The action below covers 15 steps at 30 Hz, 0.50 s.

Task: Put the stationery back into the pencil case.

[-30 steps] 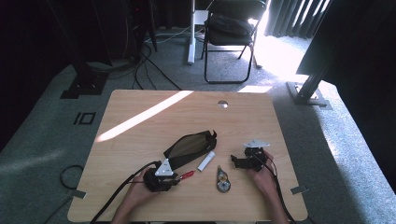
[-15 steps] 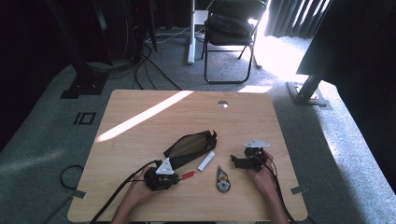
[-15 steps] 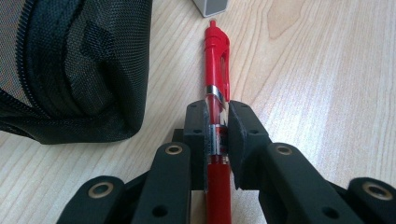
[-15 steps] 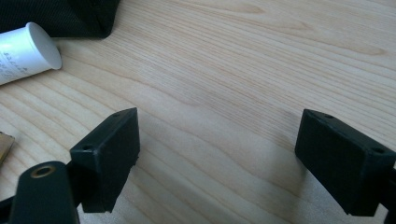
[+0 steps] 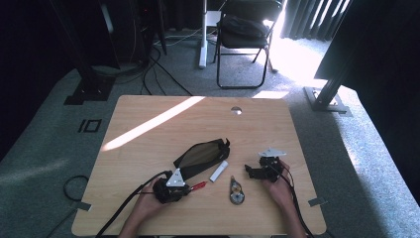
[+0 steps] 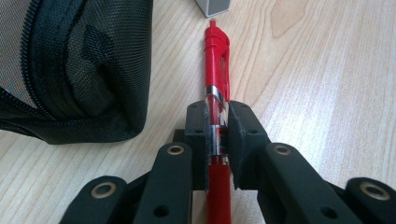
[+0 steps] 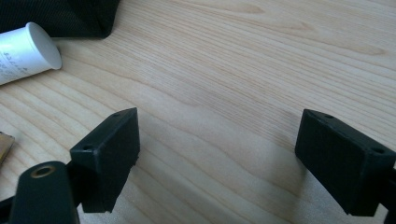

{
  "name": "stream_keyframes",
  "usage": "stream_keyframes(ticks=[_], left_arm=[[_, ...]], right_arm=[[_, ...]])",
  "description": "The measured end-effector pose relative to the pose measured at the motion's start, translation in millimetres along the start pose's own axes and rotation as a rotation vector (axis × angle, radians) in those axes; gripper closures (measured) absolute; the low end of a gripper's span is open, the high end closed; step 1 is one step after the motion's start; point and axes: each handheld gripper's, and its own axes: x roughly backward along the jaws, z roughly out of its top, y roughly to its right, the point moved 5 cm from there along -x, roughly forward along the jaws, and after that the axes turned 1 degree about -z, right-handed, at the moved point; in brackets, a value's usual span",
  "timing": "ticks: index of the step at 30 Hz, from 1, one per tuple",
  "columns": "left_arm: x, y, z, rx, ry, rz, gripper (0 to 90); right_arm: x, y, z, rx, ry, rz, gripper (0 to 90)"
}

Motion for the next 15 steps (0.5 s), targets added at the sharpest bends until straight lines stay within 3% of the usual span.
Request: stream_keyframes(ticks=[15], left_arm=[[12.4, 0.9, 5.8, 0.017, 0.045, -0.013, 79.5]], right_arm=[[0.0, 0.0, 0.0, 0.0, 0.0, 0.0, 13.7]])
